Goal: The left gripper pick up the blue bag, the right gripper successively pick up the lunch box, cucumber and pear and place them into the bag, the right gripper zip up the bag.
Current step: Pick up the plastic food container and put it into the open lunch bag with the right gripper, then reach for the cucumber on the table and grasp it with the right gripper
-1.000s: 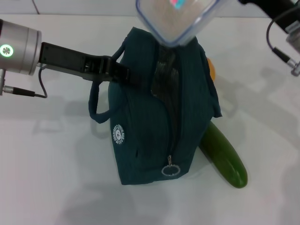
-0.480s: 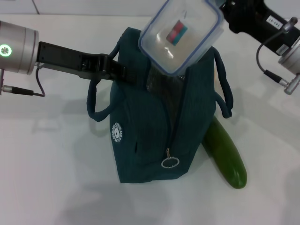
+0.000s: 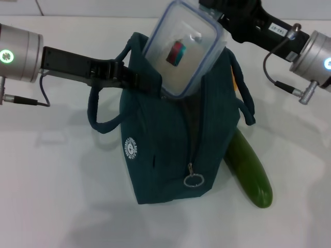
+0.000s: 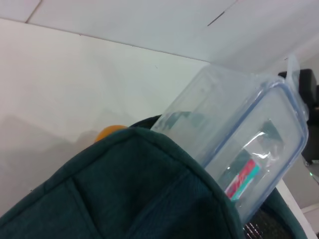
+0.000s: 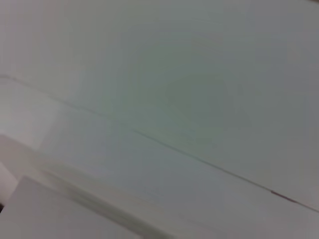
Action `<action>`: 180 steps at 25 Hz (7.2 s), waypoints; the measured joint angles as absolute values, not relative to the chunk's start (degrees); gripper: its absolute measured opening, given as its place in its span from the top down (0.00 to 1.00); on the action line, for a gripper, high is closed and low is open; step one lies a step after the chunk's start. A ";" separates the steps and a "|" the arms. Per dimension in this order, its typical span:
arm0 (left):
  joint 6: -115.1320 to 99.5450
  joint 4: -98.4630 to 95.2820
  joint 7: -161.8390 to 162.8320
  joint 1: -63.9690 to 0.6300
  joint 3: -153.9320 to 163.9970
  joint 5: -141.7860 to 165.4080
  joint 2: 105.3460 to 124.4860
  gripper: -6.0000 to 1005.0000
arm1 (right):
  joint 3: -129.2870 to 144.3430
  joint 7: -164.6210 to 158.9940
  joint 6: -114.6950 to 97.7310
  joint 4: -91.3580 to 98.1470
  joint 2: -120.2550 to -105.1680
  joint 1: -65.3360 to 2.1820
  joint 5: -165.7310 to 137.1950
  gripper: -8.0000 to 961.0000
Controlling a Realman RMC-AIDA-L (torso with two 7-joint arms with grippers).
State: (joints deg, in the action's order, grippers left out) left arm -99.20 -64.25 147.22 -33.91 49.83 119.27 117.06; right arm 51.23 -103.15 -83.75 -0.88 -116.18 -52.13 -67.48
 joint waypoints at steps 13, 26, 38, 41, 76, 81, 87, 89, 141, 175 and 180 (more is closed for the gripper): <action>-97.89 -62.93 146.63 -33.77 49.67 119.26 116.71 0.96 | 51.19 -102.23 -83.75 -0.99 -116.18 -51.86 -68.53 0.82; -96.93 -62.70 145.52 -31.77 46.87 119.30 116.01 0.96 | 52.29 -102.46 -86.30 5.79 -116.18 -49.03 -68.59 0.66; -96.36 -57.99 141.98 -31.46 42.15 119.26 116.01 0.96 | 62.12 -106.11 -82.54 18.93 -115.24 -43.61 -68.70 0.33; -95.53 -57.31 141.51 -31.16 42.10 119.14 116.02 0.96 | 63.60 -104.97 -82.17 23.74 -115.26 -41.91 -70.35 0.26; -94.61 -54.67 137.05 -29.28 40.69 118.03 117.42 0.96 | 63.38 -100.60 -92.87 47.81 -108.10 -40.93 -95.25 0.09; -94.92 -54.67 137.18 -29.05 40.69 118.02 117.44 0.96 | 61.28 -105.57 -92.86 52.96 -107.34 -41.59 -100.83 0.09; -95.16 -54.67 137.32 -28.73 40.69 118.02 117.37 0.96 | 61.31 -115.42 -95.12 61.86 -107.16 -45.67 -114.43 0.09; -95.18 -54.67 137.30 -28.78 40.69 118.02 117.36 0.96 | 61.43 -118.28 -96.12 63.06 -107.45 -46.99 -118.27 0.10; -94.66 -55.04 137.20 -29.86 41.06 117.06 118.30 0.96 | 79.80 -141.84 -92.74 44.78 -116.18 -66.18 -142.20 0.11; -94.66 -54.96 137.11 -29.88 41.13 117.24 118.30 0.96 | 89.45 -142.03 -86.93 39.36 -116.19 -66.26 -136.93 0.11; -94.66 -55.04 137.11 -29.90 40.93 117.18 118.30 0.96 | 90.21 -142.03 -85.75 38.32 -116.19 -66.31 -136.06 0.11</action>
State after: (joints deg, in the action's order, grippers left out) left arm -94.66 -55.04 137.11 -29.90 40.93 117.18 118.30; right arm 90.21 -142.03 -85.75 38.32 -116.19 -66.31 -136.06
